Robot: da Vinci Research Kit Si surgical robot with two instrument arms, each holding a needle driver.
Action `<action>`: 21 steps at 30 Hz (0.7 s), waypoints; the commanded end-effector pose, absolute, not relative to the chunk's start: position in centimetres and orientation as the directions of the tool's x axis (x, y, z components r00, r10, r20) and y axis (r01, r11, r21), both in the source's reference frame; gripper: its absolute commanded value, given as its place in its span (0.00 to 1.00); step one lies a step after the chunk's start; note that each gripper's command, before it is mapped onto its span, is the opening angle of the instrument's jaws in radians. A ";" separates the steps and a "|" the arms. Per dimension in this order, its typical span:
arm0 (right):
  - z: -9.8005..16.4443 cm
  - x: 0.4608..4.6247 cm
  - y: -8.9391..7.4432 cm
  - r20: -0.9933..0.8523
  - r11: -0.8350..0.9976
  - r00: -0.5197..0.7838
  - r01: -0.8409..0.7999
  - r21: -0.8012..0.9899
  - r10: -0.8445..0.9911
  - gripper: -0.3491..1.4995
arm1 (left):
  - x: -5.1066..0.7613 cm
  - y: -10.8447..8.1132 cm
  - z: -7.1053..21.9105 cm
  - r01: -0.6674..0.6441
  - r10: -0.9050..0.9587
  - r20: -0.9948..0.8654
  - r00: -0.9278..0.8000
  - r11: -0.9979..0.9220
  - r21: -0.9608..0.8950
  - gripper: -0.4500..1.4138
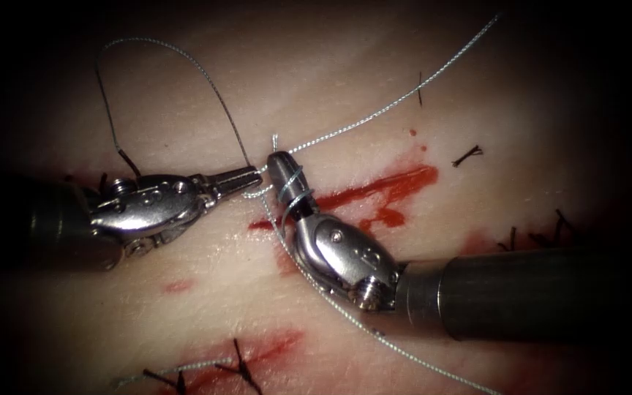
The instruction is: Wound Closure
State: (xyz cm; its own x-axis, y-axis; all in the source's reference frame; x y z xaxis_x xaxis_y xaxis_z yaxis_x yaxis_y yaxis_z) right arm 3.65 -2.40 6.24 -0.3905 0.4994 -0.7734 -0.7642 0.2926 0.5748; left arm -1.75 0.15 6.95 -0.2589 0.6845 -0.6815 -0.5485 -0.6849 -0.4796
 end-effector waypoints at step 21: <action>6.4 3.70 -2.5 -0.714 0.261 -0.371 -0.751 0.607 0.594 0.00 | -1.86 0.1 6.9 -0.455 0.662 -0.700 -0.268 -0.728 -0.513 0.00</action>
